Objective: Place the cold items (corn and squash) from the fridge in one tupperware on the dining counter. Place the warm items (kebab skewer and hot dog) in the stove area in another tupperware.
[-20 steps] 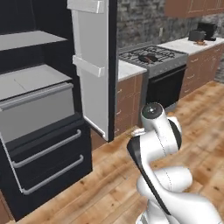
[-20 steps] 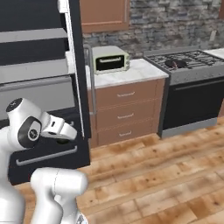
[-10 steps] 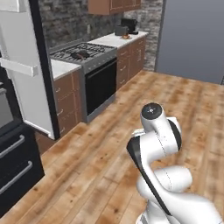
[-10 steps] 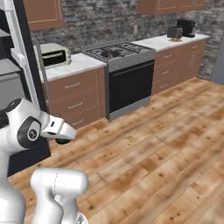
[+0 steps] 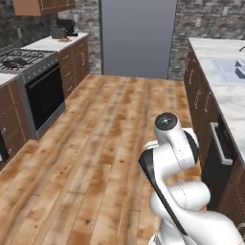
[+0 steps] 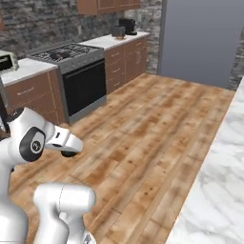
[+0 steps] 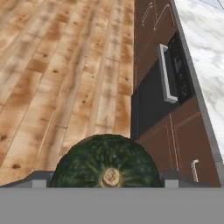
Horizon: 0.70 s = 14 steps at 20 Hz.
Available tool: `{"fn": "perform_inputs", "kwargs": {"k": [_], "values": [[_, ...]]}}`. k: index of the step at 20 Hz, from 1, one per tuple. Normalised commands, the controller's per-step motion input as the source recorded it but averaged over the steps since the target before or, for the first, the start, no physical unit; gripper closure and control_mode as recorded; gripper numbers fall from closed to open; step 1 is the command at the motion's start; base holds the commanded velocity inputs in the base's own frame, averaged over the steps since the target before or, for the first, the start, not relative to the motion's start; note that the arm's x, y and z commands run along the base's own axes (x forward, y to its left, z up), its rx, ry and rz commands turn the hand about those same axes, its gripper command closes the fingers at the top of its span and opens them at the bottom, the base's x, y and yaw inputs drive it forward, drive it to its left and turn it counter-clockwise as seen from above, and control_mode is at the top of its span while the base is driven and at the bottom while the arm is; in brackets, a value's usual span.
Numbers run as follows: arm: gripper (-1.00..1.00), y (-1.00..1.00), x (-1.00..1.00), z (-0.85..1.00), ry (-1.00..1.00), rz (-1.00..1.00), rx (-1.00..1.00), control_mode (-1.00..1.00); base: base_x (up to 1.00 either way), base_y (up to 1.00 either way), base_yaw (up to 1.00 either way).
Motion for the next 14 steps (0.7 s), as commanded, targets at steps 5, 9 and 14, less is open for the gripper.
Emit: {"fn": "perform_inputs", "kwargs": {"k": [5,9,14], "values": [[1.0,0.0,0.0,0.0,0.0,0.0,0.0,1.0,-1.0,-0.3,-0.43],[1.0,0.0,0.0,0.0,0.0,0.0,0.0,1.0,-1.0,-0.19,-0.37],[1.0,0.0,0.0,0.0,0.0,0.0,0.0,1.0,-1.0,-0.08,-0.35]]}}
